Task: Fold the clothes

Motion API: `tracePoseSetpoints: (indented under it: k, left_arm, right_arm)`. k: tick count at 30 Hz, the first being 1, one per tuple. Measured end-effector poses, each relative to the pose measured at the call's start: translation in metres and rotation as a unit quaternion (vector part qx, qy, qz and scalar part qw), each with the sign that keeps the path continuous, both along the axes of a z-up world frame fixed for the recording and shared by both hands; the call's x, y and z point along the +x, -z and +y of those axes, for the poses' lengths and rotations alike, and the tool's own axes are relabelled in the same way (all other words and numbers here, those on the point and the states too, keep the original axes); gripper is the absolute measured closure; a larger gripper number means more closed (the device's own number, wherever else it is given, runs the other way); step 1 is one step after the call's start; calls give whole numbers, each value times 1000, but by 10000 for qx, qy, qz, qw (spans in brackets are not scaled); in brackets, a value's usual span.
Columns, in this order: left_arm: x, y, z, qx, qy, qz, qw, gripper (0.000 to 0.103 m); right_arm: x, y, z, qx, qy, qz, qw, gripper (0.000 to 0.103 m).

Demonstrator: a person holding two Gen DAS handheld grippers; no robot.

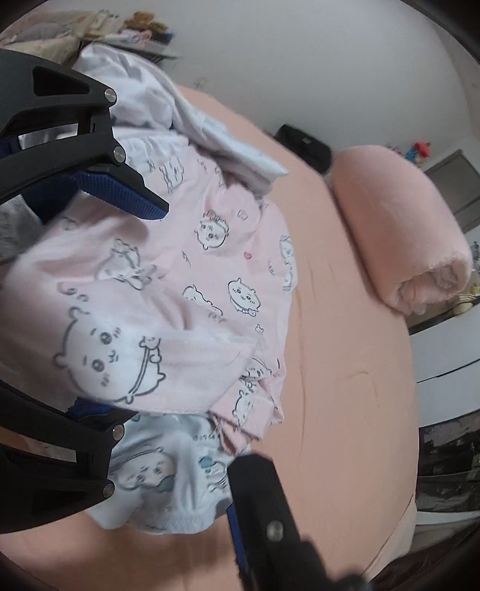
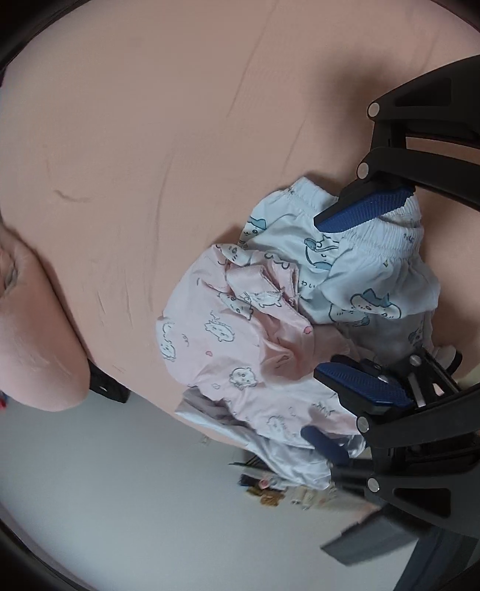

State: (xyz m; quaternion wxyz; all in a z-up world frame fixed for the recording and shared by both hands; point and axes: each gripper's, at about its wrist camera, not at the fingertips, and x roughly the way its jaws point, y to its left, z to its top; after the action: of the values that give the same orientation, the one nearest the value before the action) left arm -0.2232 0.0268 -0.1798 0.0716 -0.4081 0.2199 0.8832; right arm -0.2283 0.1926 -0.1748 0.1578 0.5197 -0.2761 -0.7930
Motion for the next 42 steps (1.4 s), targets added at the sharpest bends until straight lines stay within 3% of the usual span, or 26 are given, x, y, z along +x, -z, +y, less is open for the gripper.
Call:
tracePoseSetpoints:
  k: [6, 8, 10, 12, 16, 22, 27, 31, 36, 42]
  left_arm:
    - [-17, 3, -15, 693, -250, -307, 9968, 23]
    - [-17, 2, -14, 699, -201, -296, 9969, 32]
    - [-15, 3, -11, 639, -90, -280, 9975, 58]
    - [-12, 3, -10, 622, -75, -227, 9978, 76]
    - [-10, -2, -25, 1410, -178, -388, 9891, 87]
    - [-4, -15, -58, 2630, -434, -674, 9615, 91]
    - [6, -18, -73, 3021, -623, -661, 9489, 91]
    - [11, -14, -82, 3278, -791, -782, 9382, 91]
    - [13, -14, -85, 3417, -904, -790, 9321, 91]
    - [14, -10, -80, 3296, -1067, -709, 9354, 91]
  right_arm:
    - [-5, 5, 5, -634, 198, -168, 9976, 30]
    - [-8, 8, 3, -847, 262, -257, 9957, 30]
    - [-10, 12, 1, -1034, 334, -322, 9936, 30]
    - [-12, 16, 0, -1248, 418, -391, 9905, 30]
    - [-13, 25, -5, -1783, 622, -584, 9803, 30]
    - [-15, 41, -27, -2169, 659, -914, 9697, 30]
    - [-20, 50, -40, -2260, 725, -1066, 9656, 30]
    - [-27, 58, -43, -2593, 995, -1126, 9540, 30]
    - [-31, 67, -45, -2845, 1242, -1068, 9446, 30]
    - [-29, 73, -63, -2378, 1137, -1008, 9593, 32]
